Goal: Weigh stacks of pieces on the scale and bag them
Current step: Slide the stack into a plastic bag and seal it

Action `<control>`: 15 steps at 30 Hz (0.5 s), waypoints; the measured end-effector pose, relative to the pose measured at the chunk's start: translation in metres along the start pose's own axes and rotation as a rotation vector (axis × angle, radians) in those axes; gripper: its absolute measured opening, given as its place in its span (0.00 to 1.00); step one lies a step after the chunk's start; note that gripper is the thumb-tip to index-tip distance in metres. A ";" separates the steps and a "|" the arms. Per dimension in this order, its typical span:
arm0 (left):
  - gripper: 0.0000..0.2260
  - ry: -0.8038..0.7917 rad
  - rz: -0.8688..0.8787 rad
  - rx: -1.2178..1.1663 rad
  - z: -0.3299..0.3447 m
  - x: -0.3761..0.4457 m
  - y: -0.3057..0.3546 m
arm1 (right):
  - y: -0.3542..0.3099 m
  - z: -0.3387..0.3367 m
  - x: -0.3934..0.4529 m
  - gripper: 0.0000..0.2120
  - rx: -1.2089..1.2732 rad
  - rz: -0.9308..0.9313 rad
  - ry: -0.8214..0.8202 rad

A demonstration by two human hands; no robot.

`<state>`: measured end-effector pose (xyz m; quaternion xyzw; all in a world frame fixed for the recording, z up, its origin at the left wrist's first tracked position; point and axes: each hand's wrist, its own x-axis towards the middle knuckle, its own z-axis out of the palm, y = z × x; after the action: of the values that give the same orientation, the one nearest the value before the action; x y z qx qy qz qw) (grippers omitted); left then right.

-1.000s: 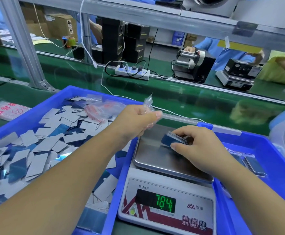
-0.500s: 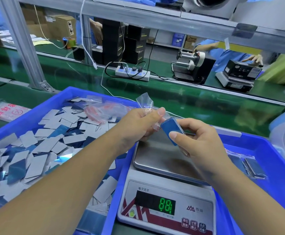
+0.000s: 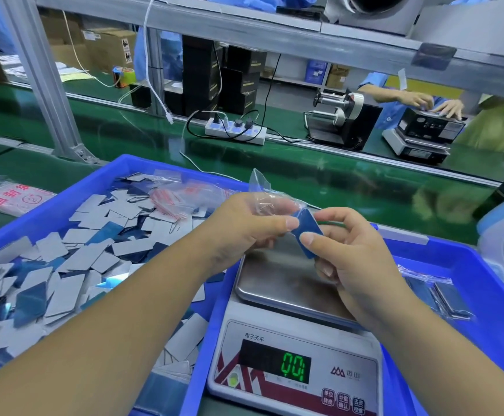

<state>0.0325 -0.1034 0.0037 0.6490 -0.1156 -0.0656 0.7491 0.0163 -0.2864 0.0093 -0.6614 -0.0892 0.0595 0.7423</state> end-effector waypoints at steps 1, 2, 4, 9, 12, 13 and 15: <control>0.08 0.012 -0.009 -0.021 -0.001 0.000 0.001 | -0.001 -0.001 0.001 0.15 -0.010 0.010 0.001; 0.08 0.016 -0.015 -0.038 -0.001 -0.001 0.001 | -0.001 -0.002 0.001 0.17 -0.026 0.020 -0.001; 0.09 0.004 -0.012 -0.040 -0.001 -0.002 0.002 | -0.003 -0.003 0.001 0.20 -0.061 0.037 -0.013; 0.10 -0.029 0.006 -0.021 0.002 -0.005 0.003 | -0.006 -0.004 0.002 0.16 -0.090 0.039 -0.056; 0.11 -0.097 -0.050 0.025 0.002 -0.007 0.003 | -0.006 -0.004 0.001 0.18 -0.104 0.033 -0.051; 0.10 -0.125 -0.054 0.041 0.002 -0.007 0.002 | -0.006 -0.004 0.000 0.19 -0.104 0.027 -0.043; 0.10 -0.121 -0.030 0.015 0.003 -0.007 0.002 | -0.006 -0.003 0.000 0.19 -0.074 0.007 -0.023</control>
<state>0.0253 -0.1041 0.0056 0.6511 -0.1516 -0.1151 0.7347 0.0166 -0.2896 0.0147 -0.6880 -0.0976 0.0663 0.7160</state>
